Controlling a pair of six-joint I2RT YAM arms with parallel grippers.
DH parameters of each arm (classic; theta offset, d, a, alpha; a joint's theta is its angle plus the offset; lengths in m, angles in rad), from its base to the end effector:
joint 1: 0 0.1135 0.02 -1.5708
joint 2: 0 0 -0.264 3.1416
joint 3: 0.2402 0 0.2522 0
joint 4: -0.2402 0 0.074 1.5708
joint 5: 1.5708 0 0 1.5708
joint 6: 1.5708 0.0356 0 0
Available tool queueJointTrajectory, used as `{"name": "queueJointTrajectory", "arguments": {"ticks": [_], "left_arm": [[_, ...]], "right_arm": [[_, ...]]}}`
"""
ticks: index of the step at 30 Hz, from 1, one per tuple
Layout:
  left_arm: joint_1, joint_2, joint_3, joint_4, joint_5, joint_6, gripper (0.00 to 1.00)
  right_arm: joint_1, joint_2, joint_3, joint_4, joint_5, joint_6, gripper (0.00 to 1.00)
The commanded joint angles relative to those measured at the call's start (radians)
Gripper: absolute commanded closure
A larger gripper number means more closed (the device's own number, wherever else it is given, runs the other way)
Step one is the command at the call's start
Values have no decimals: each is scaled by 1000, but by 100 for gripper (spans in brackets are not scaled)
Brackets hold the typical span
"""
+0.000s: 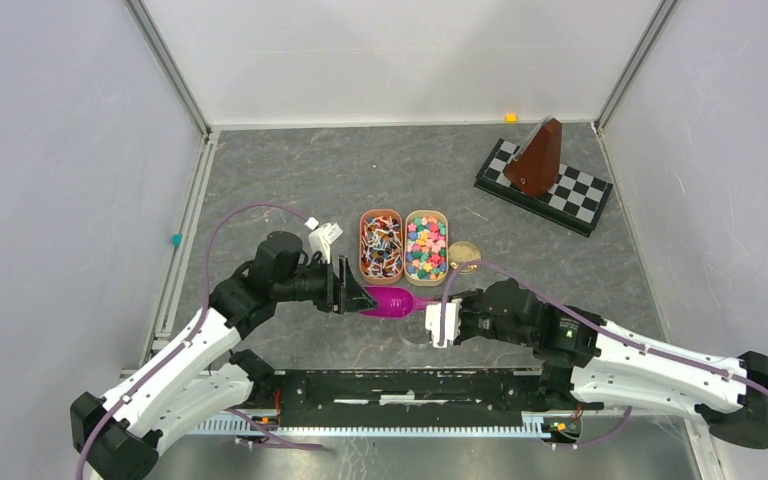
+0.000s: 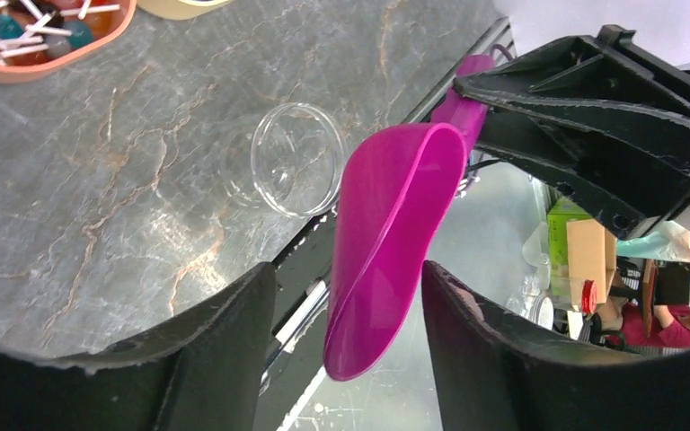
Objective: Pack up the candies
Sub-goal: Adjust the spatula.
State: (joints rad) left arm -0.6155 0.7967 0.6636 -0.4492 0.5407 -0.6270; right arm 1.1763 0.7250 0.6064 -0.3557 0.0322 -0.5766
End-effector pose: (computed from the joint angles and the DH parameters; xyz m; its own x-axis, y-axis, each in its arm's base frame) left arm 0.1311 -0.1151 0.2718 -0.8600 -0.0079 -0.5103 0.4217 0.5522 -0.7193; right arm 0.0665 0.1567 0.2691 0.3499 -0.5773 -0.7378 -0.8600 0.1143 -0.4973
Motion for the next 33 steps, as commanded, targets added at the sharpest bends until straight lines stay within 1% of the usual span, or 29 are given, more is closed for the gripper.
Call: {"name": "queueJointTrajectory", "arguments": {"ticks": [1,4,10,12,14,15,19,20,22,25,29,33], "left_arm": [[8,2,-1,97,96,-65,37],[8,-2,0,102,113,-72,48],[8,-5,-6,112,144,-78,63],[8,-5,-6,111,149,-76,73],[8,-5,-6,113,155,-77,86],[8,-6,-6,113,154,-79,97],[7,-13,-9,120,155,-82,98],[7,-15,-9,126,160,-86,98],[8,-21,-12,141,173,-92,98],[8,-34,-19,170,199,-112,98],[7,-57,-24,189,222,-133,98],[8,-63,-23,203,244,-150,98]], "right_arm": [[4,-24,-1,28,-29,-27,100],[5,-40,-3,27,-29,-22,100],[5,-63,1,19,-22,-11,100],[5,-67,2,17,-21,-8,100],[4,-68,3,17,-22,-3,100],[5,-68,5,16,-24,-2,100],[4,-66,16,24,-30,11,100],[5,-65,19,24,-57,12,99],[5,-61,29,25,-78,18,92],[5,-59,39,33,-108,15,75],[5,-68,42,64,-131,15,59],[5,-67,43,97,-176,19,49]]}}
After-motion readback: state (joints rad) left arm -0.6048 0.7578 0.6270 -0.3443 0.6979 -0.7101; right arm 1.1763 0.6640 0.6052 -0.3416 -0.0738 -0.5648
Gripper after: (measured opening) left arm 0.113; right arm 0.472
